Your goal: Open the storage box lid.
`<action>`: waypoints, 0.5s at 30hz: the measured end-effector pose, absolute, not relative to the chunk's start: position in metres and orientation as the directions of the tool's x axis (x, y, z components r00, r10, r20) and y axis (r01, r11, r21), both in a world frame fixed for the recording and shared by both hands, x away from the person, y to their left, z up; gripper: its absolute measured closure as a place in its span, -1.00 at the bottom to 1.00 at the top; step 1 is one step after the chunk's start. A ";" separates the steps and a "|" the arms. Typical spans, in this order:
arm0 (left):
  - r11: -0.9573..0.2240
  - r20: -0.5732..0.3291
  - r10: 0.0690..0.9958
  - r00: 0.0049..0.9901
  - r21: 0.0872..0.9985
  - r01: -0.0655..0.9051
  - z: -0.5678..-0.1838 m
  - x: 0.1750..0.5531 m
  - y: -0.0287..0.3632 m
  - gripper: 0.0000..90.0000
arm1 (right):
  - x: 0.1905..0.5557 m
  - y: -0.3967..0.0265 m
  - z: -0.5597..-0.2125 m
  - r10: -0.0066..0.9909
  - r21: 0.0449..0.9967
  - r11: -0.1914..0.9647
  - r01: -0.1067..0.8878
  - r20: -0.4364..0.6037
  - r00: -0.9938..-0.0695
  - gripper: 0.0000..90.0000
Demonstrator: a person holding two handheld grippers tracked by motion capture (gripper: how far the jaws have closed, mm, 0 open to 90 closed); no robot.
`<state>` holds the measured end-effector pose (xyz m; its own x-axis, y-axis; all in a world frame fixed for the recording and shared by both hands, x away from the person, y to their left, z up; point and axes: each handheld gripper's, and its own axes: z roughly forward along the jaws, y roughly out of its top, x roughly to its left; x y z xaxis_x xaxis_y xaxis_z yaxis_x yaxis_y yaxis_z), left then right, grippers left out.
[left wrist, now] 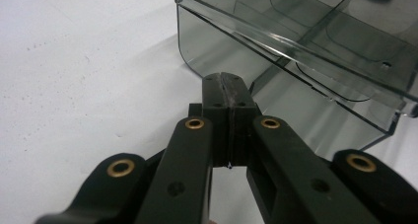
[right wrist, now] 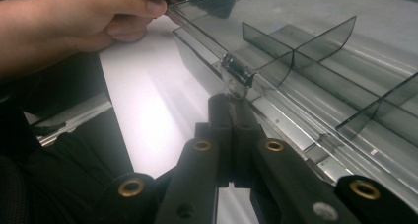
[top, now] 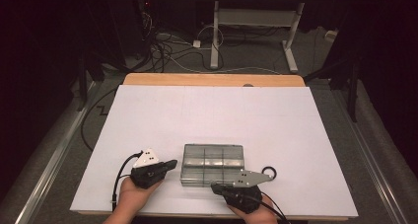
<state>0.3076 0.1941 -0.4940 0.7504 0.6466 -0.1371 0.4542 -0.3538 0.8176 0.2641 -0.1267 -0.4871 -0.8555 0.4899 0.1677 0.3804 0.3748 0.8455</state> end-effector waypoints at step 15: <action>-0.344 -0.145 0.645 0.750 0.821 0.455 -0.493 0.307 0.196 0.95 | 0.265 -0.126 -0.481 0.494 0.859 0.355 0.370 0.164 -0.854 1.00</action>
<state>0.3074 0.1955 -0.4933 0.7501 0.6452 -0.1452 0.4549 -0.3441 0.8214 0.2651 -0.1257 -0.4807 -0.8538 0.4940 0.1643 0.3703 0.3546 0.8586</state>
